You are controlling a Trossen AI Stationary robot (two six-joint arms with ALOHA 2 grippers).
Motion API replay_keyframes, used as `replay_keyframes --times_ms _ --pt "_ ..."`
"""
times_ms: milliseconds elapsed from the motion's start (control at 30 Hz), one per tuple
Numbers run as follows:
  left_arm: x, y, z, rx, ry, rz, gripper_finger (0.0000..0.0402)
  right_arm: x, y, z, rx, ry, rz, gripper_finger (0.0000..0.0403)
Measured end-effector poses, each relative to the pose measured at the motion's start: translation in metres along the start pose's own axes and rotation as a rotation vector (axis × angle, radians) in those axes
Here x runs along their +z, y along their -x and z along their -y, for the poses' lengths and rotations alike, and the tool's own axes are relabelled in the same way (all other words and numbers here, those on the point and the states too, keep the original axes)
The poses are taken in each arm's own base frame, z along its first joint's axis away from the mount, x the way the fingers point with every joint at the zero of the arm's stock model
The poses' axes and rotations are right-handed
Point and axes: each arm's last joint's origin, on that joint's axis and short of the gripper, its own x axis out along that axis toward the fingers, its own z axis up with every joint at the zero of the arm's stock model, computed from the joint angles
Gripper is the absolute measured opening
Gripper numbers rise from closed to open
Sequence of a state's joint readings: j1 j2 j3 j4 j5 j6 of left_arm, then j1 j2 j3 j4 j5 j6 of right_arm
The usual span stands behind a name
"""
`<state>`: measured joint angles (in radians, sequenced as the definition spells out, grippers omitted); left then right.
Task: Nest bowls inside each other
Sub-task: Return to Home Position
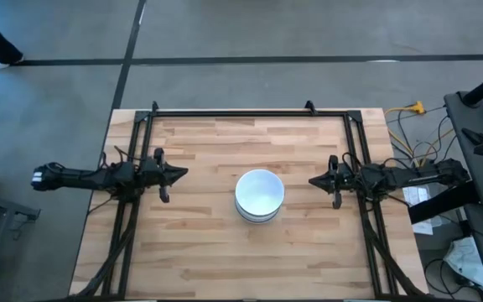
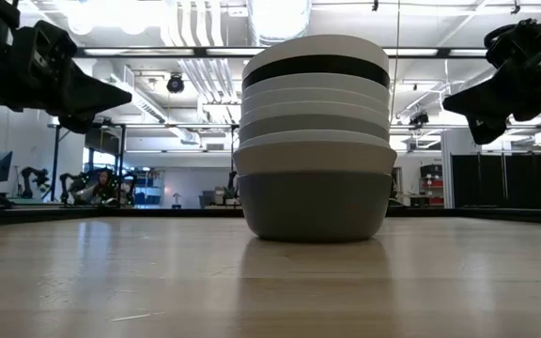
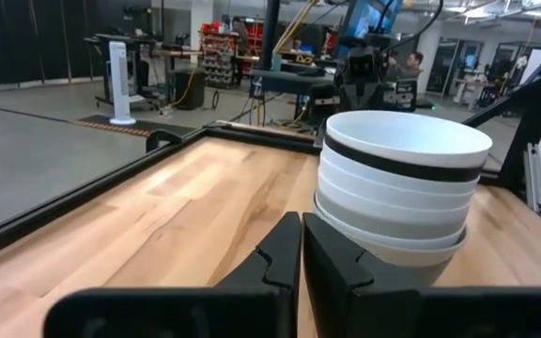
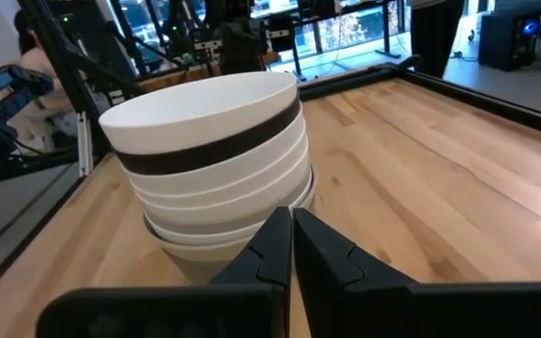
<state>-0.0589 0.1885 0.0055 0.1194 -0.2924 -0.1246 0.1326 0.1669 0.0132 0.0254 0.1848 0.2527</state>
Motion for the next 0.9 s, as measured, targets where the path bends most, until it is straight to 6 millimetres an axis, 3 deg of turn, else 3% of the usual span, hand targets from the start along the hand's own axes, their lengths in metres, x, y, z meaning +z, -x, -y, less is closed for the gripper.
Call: replay_keyframes --times_ms 900 --pt "-0.0049 -0.0029 0.0003 0.005 -0.016 -0.05 0.0 0.0 0.0 0.0 0.0 0.001 0.001 0.0008"
